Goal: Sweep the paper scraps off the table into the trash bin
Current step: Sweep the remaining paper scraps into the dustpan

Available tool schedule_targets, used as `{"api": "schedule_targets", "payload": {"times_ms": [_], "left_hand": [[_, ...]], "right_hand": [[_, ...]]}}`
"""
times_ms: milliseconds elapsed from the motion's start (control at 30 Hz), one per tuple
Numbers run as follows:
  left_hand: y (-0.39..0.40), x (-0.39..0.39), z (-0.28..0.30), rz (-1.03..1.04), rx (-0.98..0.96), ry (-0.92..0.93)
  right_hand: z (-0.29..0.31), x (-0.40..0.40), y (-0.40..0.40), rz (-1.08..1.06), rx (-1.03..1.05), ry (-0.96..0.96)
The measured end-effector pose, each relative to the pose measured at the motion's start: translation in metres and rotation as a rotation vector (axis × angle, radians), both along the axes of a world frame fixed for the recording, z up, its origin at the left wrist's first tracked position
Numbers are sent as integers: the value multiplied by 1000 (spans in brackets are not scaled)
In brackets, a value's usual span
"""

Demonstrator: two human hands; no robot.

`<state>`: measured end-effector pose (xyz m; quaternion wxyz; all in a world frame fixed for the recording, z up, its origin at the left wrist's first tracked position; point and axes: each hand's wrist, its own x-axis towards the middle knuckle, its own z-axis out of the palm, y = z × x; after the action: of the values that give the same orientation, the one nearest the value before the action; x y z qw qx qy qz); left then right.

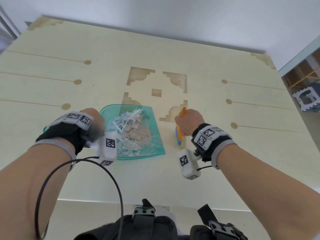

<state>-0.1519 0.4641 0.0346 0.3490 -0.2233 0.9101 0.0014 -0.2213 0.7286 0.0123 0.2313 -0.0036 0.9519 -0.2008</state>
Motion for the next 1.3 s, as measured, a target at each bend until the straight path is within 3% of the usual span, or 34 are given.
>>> {"api": "schedule_targets", "payload": {"times_ms": [100,167,233,300,367,433,533,600,700,767,867,900,967,1067,1133,1200,1300], "left_hand": [[-1,5,-8,-9,20,1],[-3,8,-8,9,39,14],[-10,8,-10,31,53,40],[-16,11,-8,18,40,46],[-21,13,-8,12,26,50],[-23,17,-7,24,25,45],[-23,19,-7,34,33,22],[-22,19,-7,32,42,24],[-23,18,-6,23,32,11],[-23,18,-8,15,33,7],[-24,18,-9,20,44,5],[-24,19,-9,27,52,9],[-23,19,-10,40,62,16],[-25,17,-13,57,51,28],[-28,17,-14,69,49,39],[-30,17,-15,78,51,56],[-32,20,-15,87,54,59]], "right_hand": [[-3,8,-23,-77,-438,-52],[2,3,-23,-151,-577,10],[7,-9,-12,-166,-500,171],[8,-21,5,-128,-221,339],[4,-24,15,-27,65,375],[-4,-16,10,89,140,310],[-14,-2,-15,151,-166,184],[-11,3,-29,58,-459,52],[-1,-3,-34,-129,-647,35],[0,-11,-29,-212,-550,149],[-2,-10,-27,-4,-89,246],[-4,-4,-31,70,-74,209],[-8,8,-42,114,-283,84],[-3,10,-50,-49,-551,65],[4,-1,-45,-70,-425,195],[11,-10,-36,-19,-150,277],[13,-6,-37,33,61,143]]}}
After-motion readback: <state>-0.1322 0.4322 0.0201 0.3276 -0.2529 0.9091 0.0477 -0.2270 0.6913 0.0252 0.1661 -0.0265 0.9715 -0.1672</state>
